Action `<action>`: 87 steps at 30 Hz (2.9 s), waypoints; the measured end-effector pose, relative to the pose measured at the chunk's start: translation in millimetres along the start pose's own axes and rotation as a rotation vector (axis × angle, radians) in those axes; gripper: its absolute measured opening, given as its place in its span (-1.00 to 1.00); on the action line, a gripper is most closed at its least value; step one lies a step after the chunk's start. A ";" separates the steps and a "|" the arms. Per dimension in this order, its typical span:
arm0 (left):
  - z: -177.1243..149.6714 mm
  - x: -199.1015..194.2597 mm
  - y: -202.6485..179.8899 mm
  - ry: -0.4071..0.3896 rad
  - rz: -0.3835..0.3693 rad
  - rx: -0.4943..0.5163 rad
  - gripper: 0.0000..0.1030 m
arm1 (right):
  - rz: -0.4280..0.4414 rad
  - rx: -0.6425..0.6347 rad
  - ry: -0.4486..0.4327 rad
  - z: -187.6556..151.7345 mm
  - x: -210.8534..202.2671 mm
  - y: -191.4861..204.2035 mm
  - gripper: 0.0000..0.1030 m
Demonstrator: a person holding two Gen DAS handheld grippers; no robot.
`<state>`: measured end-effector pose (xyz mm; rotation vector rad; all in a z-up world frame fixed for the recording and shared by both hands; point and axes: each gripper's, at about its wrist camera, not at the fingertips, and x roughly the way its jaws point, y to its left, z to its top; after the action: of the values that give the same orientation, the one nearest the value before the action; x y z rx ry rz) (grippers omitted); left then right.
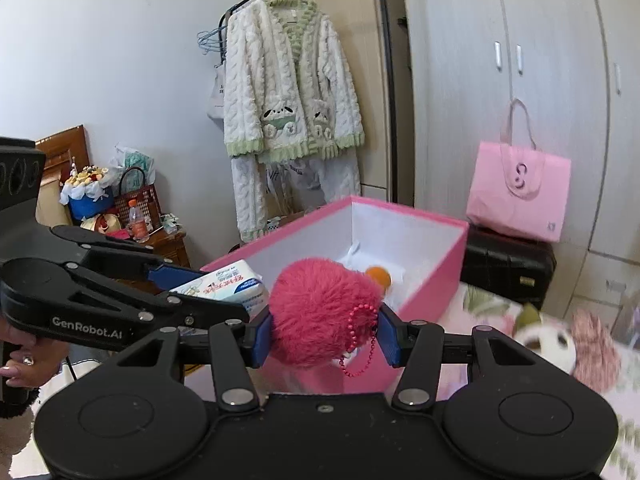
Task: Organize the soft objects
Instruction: 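Carry the tissue pack with the left gripper while the right gripper carries the pom-pom over the box, then open the left gripper over the box while the right gripper releases the pom-pom, then move the left gripper toward the purple Kuromi plush on the bed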
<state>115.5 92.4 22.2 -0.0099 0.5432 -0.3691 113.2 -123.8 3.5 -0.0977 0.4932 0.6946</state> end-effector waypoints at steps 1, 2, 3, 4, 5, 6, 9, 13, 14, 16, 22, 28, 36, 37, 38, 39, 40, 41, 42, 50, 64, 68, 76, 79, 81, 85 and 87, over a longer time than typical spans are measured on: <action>6.8 5.3 5.2 -0.009 0.009 -0.007 -0.22 | 0.004 -0.007 0.003 6.0 6.9 -2.2 0.10; 12.2 10.3 10.4 -0.014 0.015 -0.018 -0.22 | 0.009 -0.014 0.008 10.7 12.8 -3.6 0.10; 17.4 16.1 15.5 -0.014 0.022 -0.031 -0.22 | 0.011 -0.016 0.011 15.9 20.9 -6.5 0.10; 24.1 24.2 22.4 -0.010 0.028 -0.047 -0.22 | 0.009 -0.022 0.019 20.2 28.7 -9.2 0.10; 29.3 31.6 27.9 -0.005 0.031 -0.060 -0.22 | 0.008 -0.030 0.032 24.7 37.2 -12.0 0.10; 34.5 40.1 33.8 0.002 0.037 -0.073 -0.22 | 0.009 -0.025 0.043 29.2 47.2 -16.7 0.10; 49.2 71.1 51.7 0.036 0.071 -0.114 -0.22 | 0.032 -0.027 0.090 39.9 74.2 -28.6 0.10; 62.4 113.3 78.6 0.122 0.062 -0.192 -0.22 | 0.035 -0.084 0.139 51.0 103.9 -37.0 0.11; 64.6 124.1 84.6 0.146 0.060 -0.210 -0.22 | 0.037 -0.099 0.155 52.9 111.0 -38.9 0.11; 65.0 139.7 87.7 0.165 0.091 -0.190 -0.22 | 0.050 -0.120 0.187 55.5 122.8 -42.1 0.11; 66.3 163.6 82.4 0.224 0.146 -0.130 -0.22 | 0.052 -0.195 0.265 56.5 155.8 -46.1 0.11; 70.5 174.9 77.6 0.237 0.191 -0.105 -0.17 | 0.080 -0.259 0.303 52.0 176.0 -41.6 0.15; 74.7 154.1 78.6 0.217 0.155 -0.122 -0.14 | 0.078 -0.287 0.275 50.6 171.2 -43.0 0.33; 74.9 148.7 77.0 0.223 0.147 -0.120 -0.14 | 0.078 -0.284 0.261 51.0 165.5 -43.5 0.34; 75.3 141.7 75.0 0.227 0.134 -0.119 -0.14 | 0.071 -0.281 0.250 51.8 158.5 -43.8 0.35; 75.7 135.7 73.0 0.225 0.124 -0.115 -0.14 | 0.063 -0.276 0.243 52.5 152.5 -44.1 0.35; 75.9 127.7 70.0 0.218 0.118 -0.107 -0.14 | 0.057 -0.266 0.230 53.2 144.4 -44.8 0.35; 76.0 118.7 66.3 0.210 0.116 -0.096 -0.14 | 0.059 -0.253 0.216 54.3 135.3 -45.5 0.35; 76.3 109.2 61.8 0.204 0.113 -0.082 -0.14 | 0.062 -0.243 0.207 55.0 125.8 -45.5 0.35; 81.7 37.8 24.3 0.151 0.037 -0.014 -0.07 | 0.049 -0.152 0.158 66.3 45.2 -44.7 0.35; 54.0 -48.0 -76.4 0.120 -0.148 0.188 0.04 | -0.018 -0.126 0.109 56.6 -77.8 -34.9 0.35; 43.9 -47.5 -100.9 0.143 -0.199 0.232 0.05 | -0.048 -0.127 0.101 41.5 -103.7 -35.0 0.35; 22.0 -15.3 -131.9 0.217 -0.285 0.239 0.06 | -0.104 -0.131 0.109 -6.3 -132.3 -38.5 0.36; 15.0 -1.6 -136.0 0.229 -0.279 0.240 0.06 | -0.107 -0.119 0.106 -24.9 -137.9 -45.7 0.36; 10.2 6.0 -139.1 0.222 -0.265 0.244 0.06 | -0.114 -0.113 0.107 -36.3 -137.2 -49.9 0.37; 1.9 26.0 -148.1 0.202 -0.226 0.273 0.06 | -0.111 -0.100 0.115 -59.7 -128.0 -61.2 0.37; -3.3 36.1 -154.0 0.189 -0.203 0.299 0.06 | -0.114 -0.089 0.118 -71.0 -119.4 -67.2 0.37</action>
<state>90.0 -63.6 17.6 0.2615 0.6712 -0.6514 48.6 -263.5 -8.4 -0.2496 0.5649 0.6010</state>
